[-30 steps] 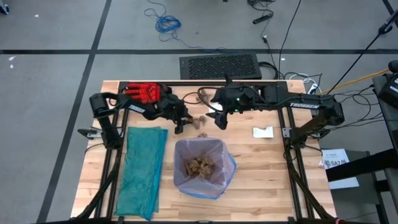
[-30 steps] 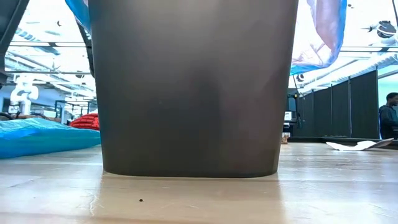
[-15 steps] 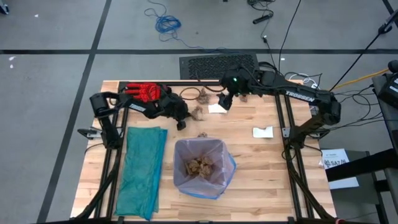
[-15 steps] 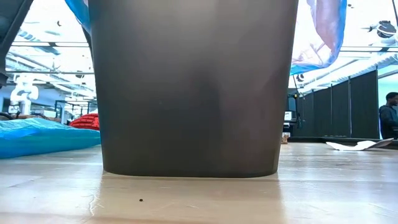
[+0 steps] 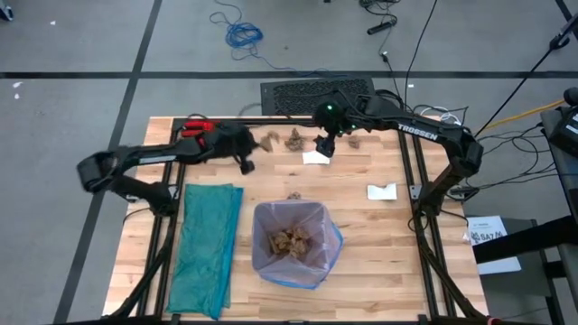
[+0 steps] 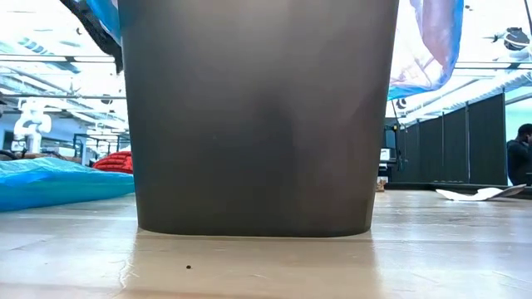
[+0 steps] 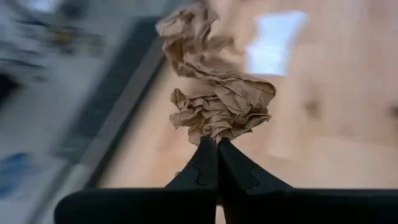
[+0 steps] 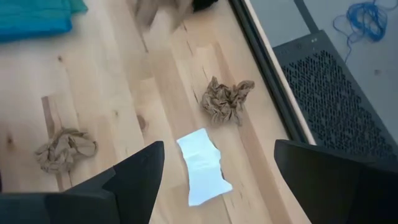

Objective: Place trash/remove bag and relplace
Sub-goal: Put the brown napkin into the black trash bin

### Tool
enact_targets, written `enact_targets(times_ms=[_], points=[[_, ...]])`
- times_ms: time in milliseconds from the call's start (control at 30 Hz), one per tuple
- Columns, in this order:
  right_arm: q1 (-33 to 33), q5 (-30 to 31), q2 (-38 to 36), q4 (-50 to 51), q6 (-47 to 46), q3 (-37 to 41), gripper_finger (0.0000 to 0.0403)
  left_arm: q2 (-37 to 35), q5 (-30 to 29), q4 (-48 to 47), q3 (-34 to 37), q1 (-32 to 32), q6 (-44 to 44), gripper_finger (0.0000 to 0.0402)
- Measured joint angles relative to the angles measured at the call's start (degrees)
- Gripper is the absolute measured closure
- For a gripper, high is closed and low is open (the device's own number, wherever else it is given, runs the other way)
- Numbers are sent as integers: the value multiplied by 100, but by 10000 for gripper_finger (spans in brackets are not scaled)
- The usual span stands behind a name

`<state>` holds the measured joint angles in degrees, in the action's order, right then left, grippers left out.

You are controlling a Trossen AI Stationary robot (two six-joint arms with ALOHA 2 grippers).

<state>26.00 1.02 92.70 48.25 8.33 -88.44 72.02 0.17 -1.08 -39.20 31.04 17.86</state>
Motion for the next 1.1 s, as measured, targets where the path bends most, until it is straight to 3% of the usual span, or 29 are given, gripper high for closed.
enact_targets(times_ms=[100, 167, 333, 467, 633, 867, 1100], points=[[0, 1, -100, -9, 102, 0, 106, -585, -192, -94, -2, 62, 47, 401], [5, 4, -140, -9, 157, 0, 106, -983, 37, -178, -2, 53, 45, 401], [52, 13, -163, -4, 373, 0, 106, -1847, 1767, -77, -21, -96, 36, 401], [100, 11, -163, -6, 482, 0, 106, -2199, 2427, -62, -305, -311, -343, 401], [138, 13, -163, 13, 577, 0, 106, -2128, 2789, -62, -672, -815, -514, 401], [122, 6, -233, 365, 696, 0, 106, -1461, 2821, -150, -938, -1740, -391, 401], [-64, -401, -690, 768, 494, 0, 106, -905, 2814, -722, -1486, -2347, 72, 401]])
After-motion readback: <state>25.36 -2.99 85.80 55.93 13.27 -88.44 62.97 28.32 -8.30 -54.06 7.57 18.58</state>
